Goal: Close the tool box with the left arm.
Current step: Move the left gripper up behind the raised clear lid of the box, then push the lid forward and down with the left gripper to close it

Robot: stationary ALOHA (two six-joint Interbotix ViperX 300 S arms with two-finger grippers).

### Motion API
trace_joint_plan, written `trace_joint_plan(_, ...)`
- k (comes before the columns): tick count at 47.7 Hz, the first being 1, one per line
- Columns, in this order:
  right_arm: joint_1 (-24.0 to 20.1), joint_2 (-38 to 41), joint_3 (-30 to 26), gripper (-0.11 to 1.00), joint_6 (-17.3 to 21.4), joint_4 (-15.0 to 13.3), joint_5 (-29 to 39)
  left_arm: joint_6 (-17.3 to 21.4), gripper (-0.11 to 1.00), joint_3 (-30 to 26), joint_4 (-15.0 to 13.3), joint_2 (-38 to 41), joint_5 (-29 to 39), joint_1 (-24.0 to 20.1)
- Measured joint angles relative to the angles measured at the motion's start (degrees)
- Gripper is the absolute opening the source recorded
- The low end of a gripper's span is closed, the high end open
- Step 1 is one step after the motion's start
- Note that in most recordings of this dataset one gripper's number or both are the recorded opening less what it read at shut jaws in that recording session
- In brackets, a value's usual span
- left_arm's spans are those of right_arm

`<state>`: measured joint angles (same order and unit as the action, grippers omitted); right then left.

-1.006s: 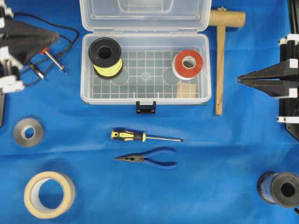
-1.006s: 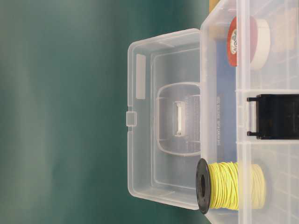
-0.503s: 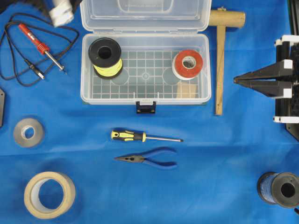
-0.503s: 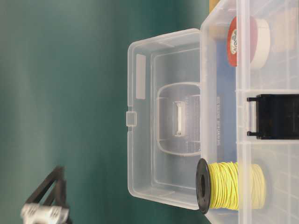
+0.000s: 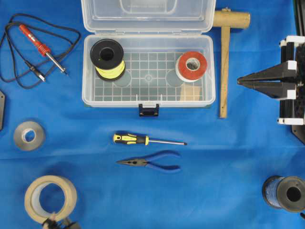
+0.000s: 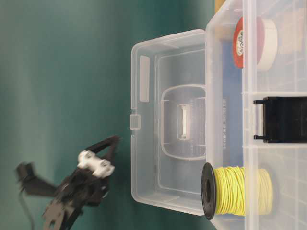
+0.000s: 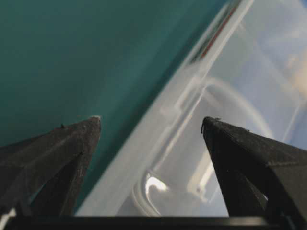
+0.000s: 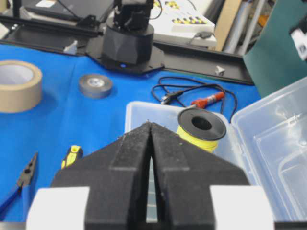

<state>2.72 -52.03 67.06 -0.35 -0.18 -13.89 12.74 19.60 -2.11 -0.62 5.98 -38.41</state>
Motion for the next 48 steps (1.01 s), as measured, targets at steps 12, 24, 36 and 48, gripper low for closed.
trace_joint_plan(12,0.3,0.1,0.0,0.0,0.0,-0.1,0.1,0.2,0.91,-4.9,0.4,6.4,9.9,-0.1)
trace_joint_plan(24,0.3,0.2,0.0,0.0,0.0,0.0,0.7,0.2,0.91,-5.9,0.4,6.6,13.8,0.3)
trace_joint_plan(36,0.4,0.5,0.0,0.0,0.0,0.0,0.7,0.2,0.91,-7.3,0.4,6.0,17.8,2.1)
trace_joint_plan(48,0.4,0.8,0.1,0.0,0.0,-0.1,0.7,0.1,0.91,-8.3,0.4,2.5,21.2,5.8)
